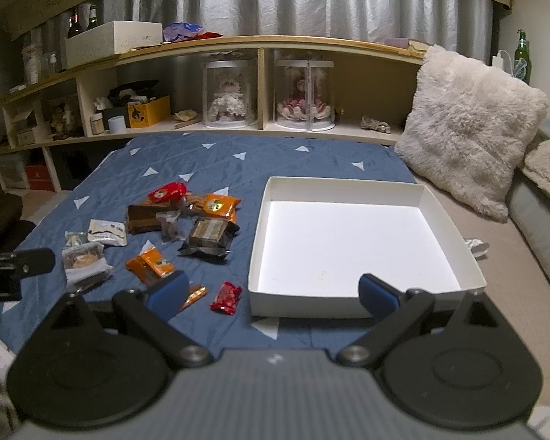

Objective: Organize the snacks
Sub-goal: 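Grasp the clear round cake pack with left tool while right grasps orange bar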

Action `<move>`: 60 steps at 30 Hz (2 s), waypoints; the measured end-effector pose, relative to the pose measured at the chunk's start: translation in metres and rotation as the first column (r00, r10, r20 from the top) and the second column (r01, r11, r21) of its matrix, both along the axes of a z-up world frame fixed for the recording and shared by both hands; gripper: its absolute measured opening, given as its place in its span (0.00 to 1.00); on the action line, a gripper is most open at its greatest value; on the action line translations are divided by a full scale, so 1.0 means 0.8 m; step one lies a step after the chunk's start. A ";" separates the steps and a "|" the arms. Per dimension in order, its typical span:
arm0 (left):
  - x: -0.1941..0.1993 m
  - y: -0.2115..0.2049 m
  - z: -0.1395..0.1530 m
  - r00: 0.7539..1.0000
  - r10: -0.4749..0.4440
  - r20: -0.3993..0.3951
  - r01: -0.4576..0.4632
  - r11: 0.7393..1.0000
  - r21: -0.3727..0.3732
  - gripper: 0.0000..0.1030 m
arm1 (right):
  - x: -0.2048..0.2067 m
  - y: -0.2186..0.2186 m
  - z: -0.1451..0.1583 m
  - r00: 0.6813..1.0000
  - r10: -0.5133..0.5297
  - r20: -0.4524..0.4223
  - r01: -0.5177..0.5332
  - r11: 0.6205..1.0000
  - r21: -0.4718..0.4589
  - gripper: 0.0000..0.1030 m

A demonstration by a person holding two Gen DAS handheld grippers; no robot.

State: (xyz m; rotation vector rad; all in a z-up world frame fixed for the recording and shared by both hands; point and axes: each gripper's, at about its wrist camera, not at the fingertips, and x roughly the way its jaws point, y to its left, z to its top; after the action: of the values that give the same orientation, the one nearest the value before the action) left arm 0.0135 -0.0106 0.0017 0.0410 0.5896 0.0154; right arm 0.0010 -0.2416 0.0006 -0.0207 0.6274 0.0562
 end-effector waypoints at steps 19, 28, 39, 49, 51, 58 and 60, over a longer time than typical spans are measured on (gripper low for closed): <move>0.119 0.038 -0.014 0.964 0.168 -0.206 -0.170 0.985 0.011 1.00 | 0.085 0.034 -0.017 0.979 0.204 -0.016 -0.205 0.974 -0.097 0.99; 0.192 0.057 -0.052 0.886 0.242 -0.394 -0.258 0.966 0.014 1.00 | 0.136 0.067 -0.042 0.940 0.339 -0.035 -0.340 0.924 -0.177 0.99; 0.252 0.093 -0.107 0.756 0.350 -0.553 -0.413 0.911 0.011 1.00 | 0.199 0.100 -0.096 0.873 0.467 -0.142 -0.487 0.854 -0.182 0.99; 0.246 0.116 -0.137 0.682 0.342 -0.646 -0.478 0.877 -0.041 1.00 | 0.225 0.125 -0.133 0.771 0.601 -0.211 -0.627 0.774 -0.086 0.99; 0.245 0.118 -0.139 0.686 0.336 -0.645 -0.471 0.881 -0.042 1.00 | 0.229 0.131 -0.139 0.753 0.614 -0.236 -0.643 0.763 -0.065 0.92; 0.239 0.122 -0.146 0.706 0.321 -0.632 -0.463 0.884 -0.069 1.00 | 0.241 0.135 -0.151 0.702 0.630 -0.332 -0.642 0.762 0.087 0.54; 0.232 0.127 -0.140 0.728 0.321 -0.606 -0.479 0.870 -0.114 1.00 | 0.238 0.137 -0.149 0.702 0.622 -0.346 -0.634 0.768 0.093 0.48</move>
State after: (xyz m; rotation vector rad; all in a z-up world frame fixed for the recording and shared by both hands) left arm 0.1988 0.0908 -0.1106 -0.3633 1.1986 0.3668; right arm 0.1915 -0.1317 -0.1190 -0.2679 0.9698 0.7389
